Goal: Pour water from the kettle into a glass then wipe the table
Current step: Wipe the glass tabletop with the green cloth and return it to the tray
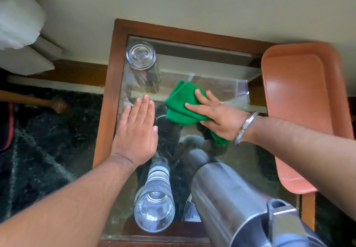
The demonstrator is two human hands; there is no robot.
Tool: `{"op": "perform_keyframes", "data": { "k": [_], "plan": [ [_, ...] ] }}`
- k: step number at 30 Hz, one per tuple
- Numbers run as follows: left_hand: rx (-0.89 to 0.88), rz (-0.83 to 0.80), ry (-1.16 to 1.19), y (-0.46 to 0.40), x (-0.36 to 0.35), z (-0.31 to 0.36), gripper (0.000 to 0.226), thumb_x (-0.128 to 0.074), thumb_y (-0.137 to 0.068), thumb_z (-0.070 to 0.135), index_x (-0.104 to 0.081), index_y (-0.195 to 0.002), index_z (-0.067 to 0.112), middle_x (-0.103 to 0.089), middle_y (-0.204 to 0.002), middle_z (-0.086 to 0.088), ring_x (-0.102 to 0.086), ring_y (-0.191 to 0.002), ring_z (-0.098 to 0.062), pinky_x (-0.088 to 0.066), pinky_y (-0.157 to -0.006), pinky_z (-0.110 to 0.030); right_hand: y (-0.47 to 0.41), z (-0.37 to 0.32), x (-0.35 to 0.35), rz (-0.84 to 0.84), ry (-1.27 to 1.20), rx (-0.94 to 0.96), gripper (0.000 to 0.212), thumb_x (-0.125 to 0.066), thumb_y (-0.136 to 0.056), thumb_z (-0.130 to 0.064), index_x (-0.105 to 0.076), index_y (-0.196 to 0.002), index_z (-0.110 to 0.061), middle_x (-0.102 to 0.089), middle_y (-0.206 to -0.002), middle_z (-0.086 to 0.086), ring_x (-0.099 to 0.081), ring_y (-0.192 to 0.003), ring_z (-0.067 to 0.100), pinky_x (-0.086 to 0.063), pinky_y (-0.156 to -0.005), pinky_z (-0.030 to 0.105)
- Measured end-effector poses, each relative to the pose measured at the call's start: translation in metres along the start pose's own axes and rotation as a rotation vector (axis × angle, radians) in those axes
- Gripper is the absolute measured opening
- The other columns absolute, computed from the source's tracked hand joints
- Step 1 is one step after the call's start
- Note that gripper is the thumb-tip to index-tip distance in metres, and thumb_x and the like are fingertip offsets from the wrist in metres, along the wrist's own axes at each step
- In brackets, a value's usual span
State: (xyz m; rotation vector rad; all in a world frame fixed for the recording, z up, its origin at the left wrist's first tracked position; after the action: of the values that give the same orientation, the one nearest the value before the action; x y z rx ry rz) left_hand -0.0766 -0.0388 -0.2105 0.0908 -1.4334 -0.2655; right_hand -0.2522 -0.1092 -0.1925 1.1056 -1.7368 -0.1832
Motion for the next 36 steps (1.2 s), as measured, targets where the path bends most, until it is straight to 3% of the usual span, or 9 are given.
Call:
{"op": "perform_keyframes", "data": {
  "k": [4, 7, 11, 15, 20, 23, 27, 32, 36],
  "plan": [
    [-0.007, -0.002, 0.020, 0.001, -0.001, -0.001, 0.072, -0.030, -0.095, 0.033, -0.033, -0.156, -0.005, -0.030, -0.164, -0.025, -0.029, -0.153, -0.040, -0.020, -0.125, -0.055, 0.051, 0.007, 0.028, 0.048, -0.620, -0.100, 0.046, -0.049, -0.099, -0.007, -0.046, -0.133, -0.038, -0.056, -0.137, 0.001, -0.054, -0.123, 0.017, -0.035, -0.111, 0.034],
    [-0.015, 0.009, 0.021, 0.000, -0.003, -0.002, 0.073, -0.031, -0.094, 0.034, -0.033, -0.155, -0.006, -0.031, -0.164, -0.025, -0.029, -0.152, -0.041, -0.010, -0.127, -0.050, 0.112, 0.029, 0.070, 0.320, -0.884, -0.160, 0.051, -0.049, -0.098, 0.000, -0.048, -0.123, -0.045, -0.060, -0.125, -0.011, -0.058, -0.109, -0.002, -0.043, -0.098, 0.018],
    [-0.008, -0.017, 0.030, 0.001, -0.004, -0.001, 0.074, -0.031, -0.094, 0.035, -0.032, -0.155, -0.007, -0.031, -0.163, -0.028, -0.029, -0.151, -0.044, 0.007, -0.125, -0.039, 0.183, 0.074, 0.103, 0.629, -0.686, -0.330, 0.059, -0.050, -0.094, -0.002, -0.042, -0.140, -0.037, -0.057, -0.134, -0.010, -0.055, -0.112, -0.008, -0.040, -0.097, 0.013],
    [0.001, -0.025, 0.036, 0.002, -0.001, -0.001, 0.075, -0.028, -0.096, 0.038, -0.029, -0.156, -0.007, -0.027, -0.164, -0.028, -0.026, -0.152, -0.044, 0.012, -0.124, -0.037, 0.195, 0.140, 0.072, 0.562, -0.313, -0.678, 0.062, -0.048, -0.098, -0.016, -0.020, -0.154, -0.026, -0.025, -0.159, 0.017, -0.026, -0.145, 0.030, -0.025, -0.116, 0.036],
    [-0.016, -0.093, 0.050, 0.001, 0.005, 0.002, 0.066, -0.053, -0.101, 0.026, -0.034, -0.153, -0.009, -0.029, -0.162, -0.031, -0.029, -0.150, -0.048, -0.019, -0.123, -0.060, 0.168, 0.162, -0.025, 0.104, -0.216, -0.754, 0.067, -0.033, -0.097, -0.053, -0.010, -0.155, -0.028, 0.005, -0.163, 0.019, -0.002, -0.148, 0.038, -0.010, -0.119, 0.046],
    [-0.125, -0.043, 0.106, -0.021, 0.037, 0.037, 0.057, -0.061, -0.097, 0.018, -0.045, -0.147, -0.003, -0.047, -0.153, -0.028, -0.045, -0.140, -0.047, -0.038, -0.112, -0.062, 0.195, 0.179, -0.001, 0.358, -0.148, -0.769, 0.059, -0.034, -0.097, -0.050, -0.024, -0.151, -0.028, -0.016, -0.162, 0.016, -0.020, -0.146, 0.032, -0.023, -0.116, 0.045],
    [-0.255, -0.133, 0.335, -0.079, 0.065, 0.135, 0.041, -0.053, -0.103, 0.031, -0.060, -0.139, 0.013, -0.068, -0.136, -0.009, -0.065, -0.121, -0.030, -0.053, -0.099, -0.046, 0.266, 0.246, 0.041, 0.572, -0.004, -1.098, 0.068, -0.056, -0.091, -0.036, -0.024, -0.148, -0.018, -0.032, -0.152, 0.018, -0.040, -0.134, 0.038, -0.043, -0.104, 0.055],
    [0.030, -0.572, 0.799, -0.117, 0.016, 0.240, 0.041, -0.059, -0.103, 0.039, -0.072, -0.103, 0.000, -0.077, -0.099, -0.016, -0.077, -0.082, -0.028, -0.065, -0.075, -0.044, 0.278, 0.289, 0.022, 0.478, -0.328, -1.153, 0.045, -0.054, -0.096, -0.021, -0.047, -0.140, -0.014, -0.061, -0.134, 0.012, -0.061, -0.115, 0.034, -0.049, -0.099, 0.046],
    [0.296, -0.417, 0.980, -0.136, 0.005, 0.224, 0.026, -0.068, -0.100, 0.028, -0.073, -0.090, 0.005, -0.078, -0.094, -0.016, -0.078, -0.081, -0.029, -0.066, -0.075, -0.044, 0.268, 0.273, 0.010, 0.579, -0.366, -1.080, 0.034, -0.058, -0.091, -0.009, -0.062, -0.124, -0.017, -0.072, -0.102, 0.006, -0.068, -0.091, 0.026, -0.054, -0.084, 0.041]
  ]
}}
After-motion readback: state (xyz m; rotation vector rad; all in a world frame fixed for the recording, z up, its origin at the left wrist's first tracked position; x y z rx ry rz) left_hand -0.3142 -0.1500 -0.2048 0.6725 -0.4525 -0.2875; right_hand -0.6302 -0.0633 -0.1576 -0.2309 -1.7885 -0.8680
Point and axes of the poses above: each hand's wrist, its own y-axis away from the middle knuckle, its own x-axis out of the back of the hand, z = x × y, the point moved 9 cm from there along -y, towards the middle knuckle
